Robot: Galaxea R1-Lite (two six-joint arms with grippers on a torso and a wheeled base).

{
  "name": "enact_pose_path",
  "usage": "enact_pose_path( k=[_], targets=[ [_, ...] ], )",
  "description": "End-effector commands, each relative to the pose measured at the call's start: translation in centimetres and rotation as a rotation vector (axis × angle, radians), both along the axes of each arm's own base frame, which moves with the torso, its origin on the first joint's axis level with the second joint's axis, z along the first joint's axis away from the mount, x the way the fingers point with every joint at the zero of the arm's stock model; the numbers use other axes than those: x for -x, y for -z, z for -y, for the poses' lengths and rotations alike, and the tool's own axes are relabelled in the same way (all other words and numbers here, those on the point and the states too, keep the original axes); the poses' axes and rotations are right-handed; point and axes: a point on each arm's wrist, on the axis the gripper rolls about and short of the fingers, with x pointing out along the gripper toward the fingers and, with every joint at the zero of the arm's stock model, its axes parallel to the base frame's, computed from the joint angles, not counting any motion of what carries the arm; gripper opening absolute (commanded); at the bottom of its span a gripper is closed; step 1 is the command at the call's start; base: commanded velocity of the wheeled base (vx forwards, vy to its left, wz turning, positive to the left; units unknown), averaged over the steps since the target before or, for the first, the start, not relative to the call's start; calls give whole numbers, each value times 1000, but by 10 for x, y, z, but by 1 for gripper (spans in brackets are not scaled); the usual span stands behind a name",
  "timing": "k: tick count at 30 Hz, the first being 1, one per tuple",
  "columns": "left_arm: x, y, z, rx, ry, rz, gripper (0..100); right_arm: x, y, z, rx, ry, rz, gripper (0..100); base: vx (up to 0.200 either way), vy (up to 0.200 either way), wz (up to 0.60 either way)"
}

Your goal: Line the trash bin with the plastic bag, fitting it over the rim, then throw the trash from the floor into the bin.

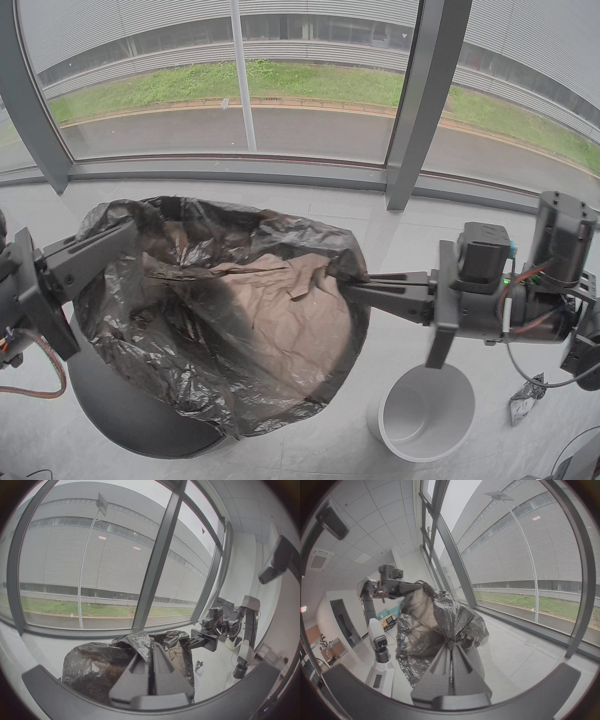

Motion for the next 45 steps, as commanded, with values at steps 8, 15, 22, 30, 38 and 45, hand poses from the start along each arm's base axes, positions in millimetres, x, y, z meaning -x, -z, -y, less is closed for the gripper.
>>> enact_pose_path(
  k=[8, 15, 22, 30, 38, 45],
  targets=[
    [-49, 9, 33, -18, 71, -128, 0, 57, -18, 65, -46, 73, 8, 0, 0, -200, 0],
    [-52, 12, 37, -30, 98, -140, 0, 61, -20, 66, -40, 66, 0, 0, 0, -200, 0],
    [-50, 17, 36, -47, 112, -182, 0, 66, -21, 70, -36, 66, -5, 0, 0, -200, 0],
    [-46, 23, 35, -39, 225, -279, 0, 70, -20, 73, -24, 64, -21, 0, -25, -175, 0],
    [-44, 31, 38, 28, 301, -407, 0, 71, -17, 74, -17, 62, -32, 0, -200, 0, 0],
    [-41, 48, 40, -3, 337, -465, 0, 71, -13, 74, -9, 61, -54, 0, -200, 0, 0]
  ],
)
